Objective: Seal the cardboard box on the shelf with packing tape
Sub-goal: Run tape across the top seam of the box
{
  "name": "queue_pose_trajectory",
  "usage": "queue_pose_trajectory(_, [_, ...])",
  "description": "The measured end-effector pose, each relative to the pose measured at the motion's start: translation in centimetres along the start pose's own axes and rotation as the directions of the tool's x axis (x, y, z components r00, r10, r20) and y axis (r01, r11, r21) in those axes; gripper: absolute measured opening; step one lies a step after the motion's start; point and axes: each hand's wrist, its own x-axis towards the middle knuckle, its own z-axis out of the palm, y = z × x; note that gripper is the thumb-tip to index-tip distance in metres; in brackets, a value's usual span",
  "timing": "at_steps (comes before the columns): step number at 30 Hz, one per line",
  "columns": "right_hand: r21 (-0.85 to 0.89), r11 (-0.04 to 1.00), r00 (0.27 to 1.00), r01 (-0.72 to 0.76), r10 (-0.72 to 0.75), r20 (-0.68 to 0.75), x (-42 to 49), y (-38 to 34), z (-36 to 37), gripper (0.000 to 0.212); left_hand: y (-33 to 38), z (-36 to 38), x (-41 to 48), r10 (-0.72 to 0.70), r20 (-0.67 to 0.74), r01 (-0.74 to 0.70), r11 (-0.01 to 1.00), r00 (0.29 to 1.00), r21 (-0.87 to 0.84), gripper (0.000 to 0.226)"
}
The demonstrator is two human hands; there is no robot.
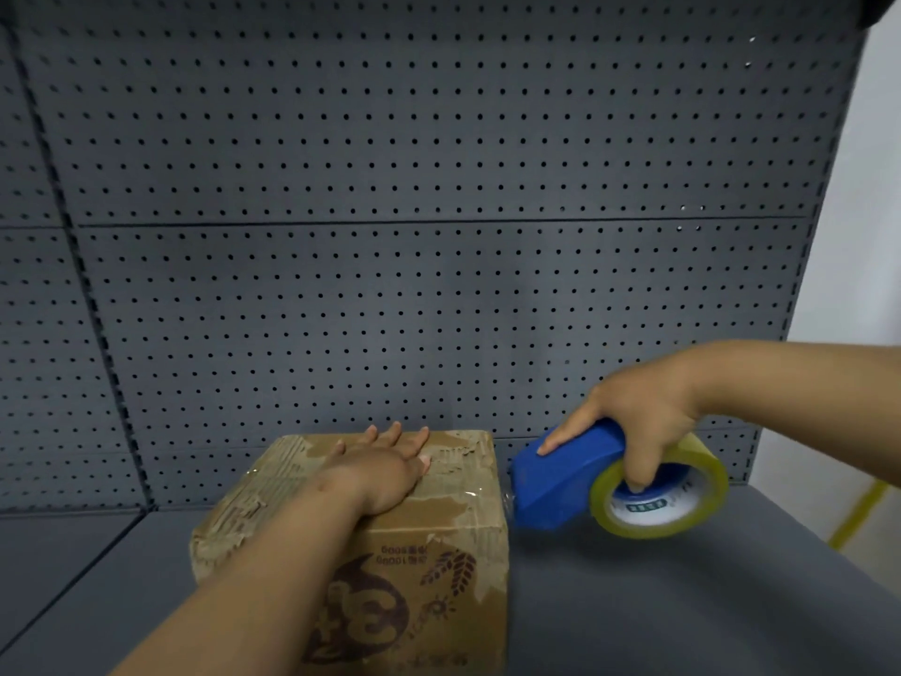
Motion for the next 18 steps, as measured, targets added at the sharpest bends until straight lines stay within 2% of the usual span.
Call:
queue_pose_trajectory(5, [-0.051,0.998,0.999,0.022,-0.02,0.033,-0.5,-0.3,-0.5,0.078,0.1,-0.2,-0.1,-0.002,0.011,0.002,1.0,1.0,-0.002,0.054])
queue_pose_trajectory(12, [-0.305,0.952,1.0,-0.009,0.002,-0.024,0.0,-1.9,-1.0,0.077,0.1,-0.2,-0.3,-0.004,0.014,0.004,1.0,1.0,0.003,0.054])
queue_pose_trajectory(14, [-0.428,0.903,0.996,-0.026,-0.011,-0.085,0.9,-2.2,-0.4,0.073,0.1,-0.2,-0.4,-0.007,0.009,0.007,1.0,1.0,0.009,0.054])
queue_pose_trajectory(16, [-0.599,0.799,0.993,-0.044,-0.03,-0.113,1.6,-1.3,0.8,0.073,0.2,-0.3,-0.4,-0.005,0.014,0.005,1.0,1.0,0.012,0.054])
queue_pose_trajectory(17, [-0.622,0.781,0.996,-0.051,-0.01,-0.093,1.6,-0.4,1.5,0.074,0.2,-0.3,-0.4,-0.003,0.013,0.002,1.0,1.0,0.014,0.054])
queue_pose_trajectory(18, [-0.564,0.823,0.997,-0.066,0.027,-0.078,1.5,0.5,2.0,0.075,0.2,-0.3,-0.2,-0.002,0.008,0.002,1.0,1.0,0.016,0.054])
